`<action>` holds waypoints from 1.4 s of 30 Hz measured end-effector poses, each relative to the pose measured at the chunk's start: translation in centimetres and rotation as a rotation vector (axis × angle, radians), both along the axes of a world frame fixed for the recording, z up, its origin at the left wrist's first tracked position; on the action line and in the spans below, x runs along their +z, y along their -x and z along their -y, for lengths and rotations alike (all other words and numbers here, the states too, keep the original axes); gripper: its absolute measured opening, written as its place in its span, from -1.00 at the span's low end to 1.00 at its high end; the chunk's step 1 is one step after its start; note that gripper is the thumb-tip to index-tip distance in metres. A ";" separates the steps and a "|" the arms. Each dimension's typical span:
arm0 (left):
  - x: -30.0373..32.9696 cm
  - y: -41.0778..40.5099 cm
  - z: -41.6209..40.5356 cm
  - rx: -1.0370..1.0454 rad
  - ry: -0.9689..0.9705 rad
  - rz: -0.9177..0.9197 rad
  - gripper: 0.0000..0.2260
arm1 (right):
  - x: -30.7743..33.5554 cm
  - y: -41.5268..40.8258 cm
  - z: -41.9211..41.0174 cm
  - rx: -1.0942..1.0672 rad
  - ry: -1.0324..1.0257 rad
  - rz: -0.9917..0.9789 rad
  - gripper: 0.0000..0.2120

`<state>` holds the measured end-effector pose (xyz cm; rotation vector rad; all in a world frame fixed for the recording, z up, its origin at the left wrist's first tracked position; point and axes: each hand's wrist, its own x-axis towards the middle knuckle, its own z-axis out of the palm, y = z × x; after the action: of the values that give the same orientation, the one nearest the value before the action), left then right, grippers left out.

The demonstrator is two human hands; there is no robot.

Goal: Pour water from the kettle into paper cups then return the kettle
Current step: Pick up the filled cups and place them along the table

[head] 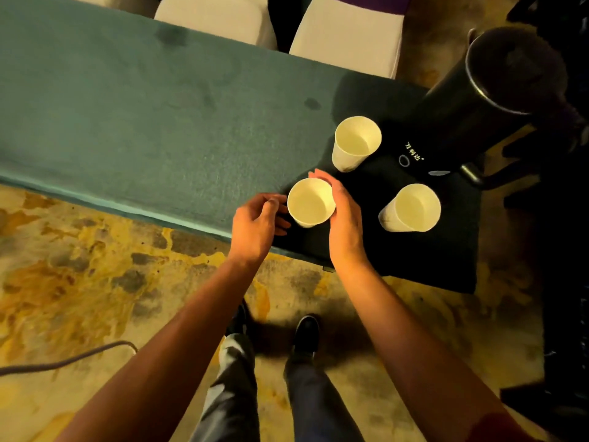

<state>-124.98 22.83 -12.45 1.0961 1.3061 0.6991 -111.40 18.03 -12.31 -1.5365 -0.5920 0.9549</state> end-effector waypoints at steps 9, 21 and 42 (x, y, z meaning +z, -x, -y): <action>-0.1 0.7 -0.3 -0.078 0.043 0.032 -0.71 | -0.7 1.6 -1.4 -0.098 -0.029 -0.002 -0.59; 0.2 0.3 -1.3 -0.234 0.076 -0.083 -0.80 | 0.0 0.9 -2.0 -0.110 0.022 -0.027 -0.73; 8.5 -2.8 -1.3 0.259 0.734 1.088 -0.81 | 11.8 4.7 -3.0 -0.067 -0.105 -0.072 -0.60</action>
<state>-122.21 24.12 -3.93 -0.1130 0.6198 0.7420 -116.08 21.03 -0.53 -1.4141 -0.5276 0.9101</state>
